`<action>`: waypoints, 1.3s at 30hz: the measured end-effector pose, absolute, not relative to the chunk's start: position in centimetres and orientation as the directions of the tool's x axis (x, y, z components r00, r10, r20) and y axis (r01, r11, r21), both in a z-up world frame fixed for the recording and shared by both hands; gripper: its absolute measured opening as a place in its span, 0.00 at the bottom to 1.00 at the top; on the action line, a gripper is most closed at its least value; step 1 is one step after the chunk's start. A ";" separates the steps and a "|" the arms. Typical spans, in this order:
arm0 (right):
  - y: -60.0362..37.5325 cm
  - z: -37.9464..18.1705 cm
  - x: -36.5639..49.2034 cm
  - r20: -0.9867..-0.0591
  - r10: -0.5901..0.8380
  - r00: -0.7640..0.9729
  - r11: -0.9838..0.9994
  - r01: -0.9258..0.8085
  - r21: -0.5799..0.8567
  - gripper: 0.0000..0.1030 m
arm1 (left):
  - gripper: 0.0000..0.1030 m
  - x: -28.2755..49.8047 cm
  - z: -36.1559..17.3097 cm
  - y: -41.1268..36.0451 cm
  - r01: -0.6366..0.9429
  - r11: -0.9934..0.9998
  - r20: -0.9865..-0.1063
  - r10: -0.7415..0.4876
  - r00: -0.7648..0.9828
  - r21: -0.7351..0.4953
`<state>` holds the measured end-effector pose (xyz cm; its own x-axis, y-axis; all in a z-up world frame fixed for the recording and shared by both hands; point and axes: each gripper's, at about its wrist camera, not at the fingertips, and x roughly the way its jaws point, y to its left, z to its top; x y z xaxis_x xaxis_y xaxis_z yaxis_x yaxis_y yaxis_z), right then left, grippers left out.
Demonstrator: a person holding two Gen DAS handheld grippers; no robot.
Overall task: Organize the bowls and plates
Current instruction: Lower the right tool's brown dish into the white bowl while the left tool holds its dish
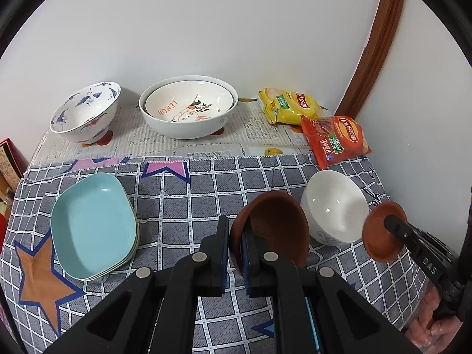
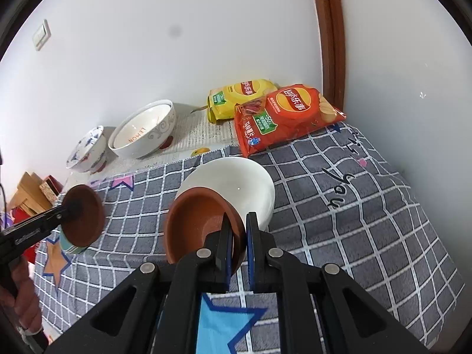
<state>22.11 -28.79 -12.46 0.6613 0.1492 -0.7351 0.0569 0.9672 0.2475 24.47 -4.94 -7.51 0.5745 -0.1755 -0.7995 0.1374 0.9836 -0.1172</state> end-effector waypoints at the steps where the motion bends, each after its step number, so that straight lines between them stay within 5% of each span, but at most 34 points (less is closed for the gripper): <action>1: -28.6 -12.6 22.5 -0.737 0.146 0.660 0.969 0.056 0.242 0.08 | 0.08 24.6 -7.6 -4.9 0.137 0.983 -0.800 -0.177 0.573 -0.119; 39: -26.3 -18.2 30.9 -0.835 0.096 0.541 0.988 0.047 0.144 0.08 | 0.08 28.3 -12.0 -6.2 0.171 0.972 -0.828 -0.225 0.513 -0.158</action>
<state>30.92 -26.28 -18.22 0.5415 0.0963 -0.8352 0.0471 0.9884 0.1445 28.34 -6.22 -12.03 0.5129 -0.2252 -0.8284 0.1715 0.9724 -0.1581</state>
